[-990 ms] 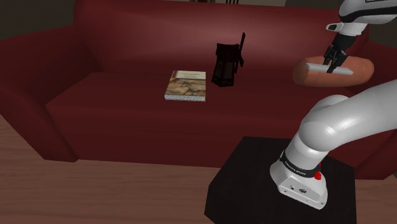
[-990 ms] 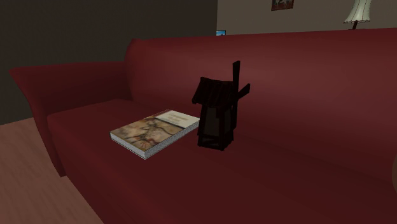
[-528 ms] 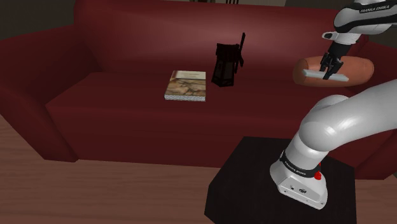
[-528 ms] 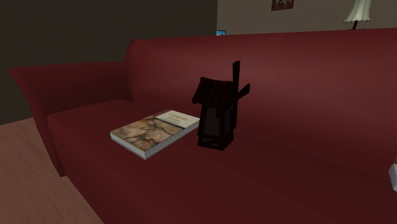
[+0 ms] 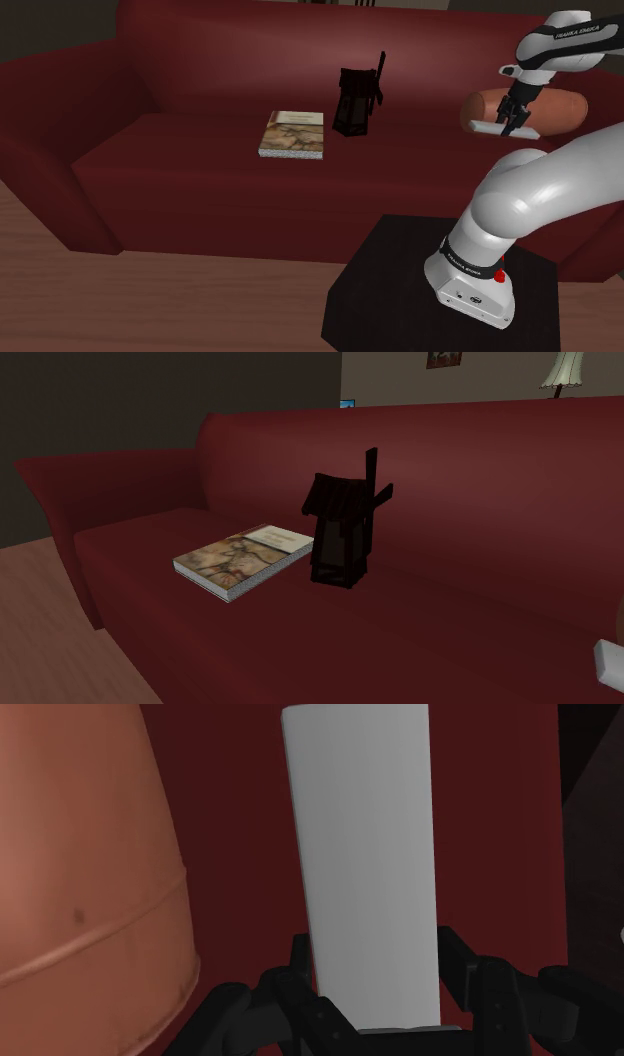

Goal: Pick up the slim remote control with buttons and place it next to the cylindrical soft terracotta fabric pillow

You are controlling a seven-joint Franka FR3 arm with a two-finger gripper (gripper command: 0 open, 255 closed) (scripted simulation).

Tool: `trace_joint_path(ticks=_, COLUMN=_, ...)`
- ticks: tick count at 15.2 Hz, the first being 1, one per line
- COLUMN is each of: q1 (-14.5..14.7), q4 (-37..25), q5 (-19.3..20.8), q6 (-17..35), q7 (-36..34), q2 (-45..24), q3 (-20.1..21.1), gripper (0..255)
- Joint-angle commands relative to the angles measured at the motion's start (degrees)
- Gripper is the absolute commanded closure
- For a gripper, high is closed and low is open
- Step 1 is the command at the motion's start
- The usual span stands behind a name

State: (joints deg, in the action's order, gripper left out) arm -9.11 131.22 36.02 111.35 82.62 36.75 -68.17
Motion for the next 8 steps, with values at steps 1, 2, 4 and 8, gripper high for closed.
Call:
trace_joint_path(ticks=1, q1=0.56, q4=0.97, q5=0.48, q6=1.67, q7=-0.19, q2=-0.4, q3=-1.34, gripper=255)
trace_joint_path(ticks=2, q1=0.84, q4=1.4, q5=0.71, q6=2.44, q7=-0.26, q2=-0.59, q3=-2.01, gripper=255)
trace_joint_path(ticks=4, q1=1.48, q4=2.23, q5=1.18, q6=4.01, q7=-0.39, q2=-1.01, q3=-3.42, gripper=255)
trace_joint_path(ticks=8, q1=3.05, q4=3.74, q5=2.12, q6=7.17, q7=-0.66, q2=-1.95, q3=-6.53, gripper=255)
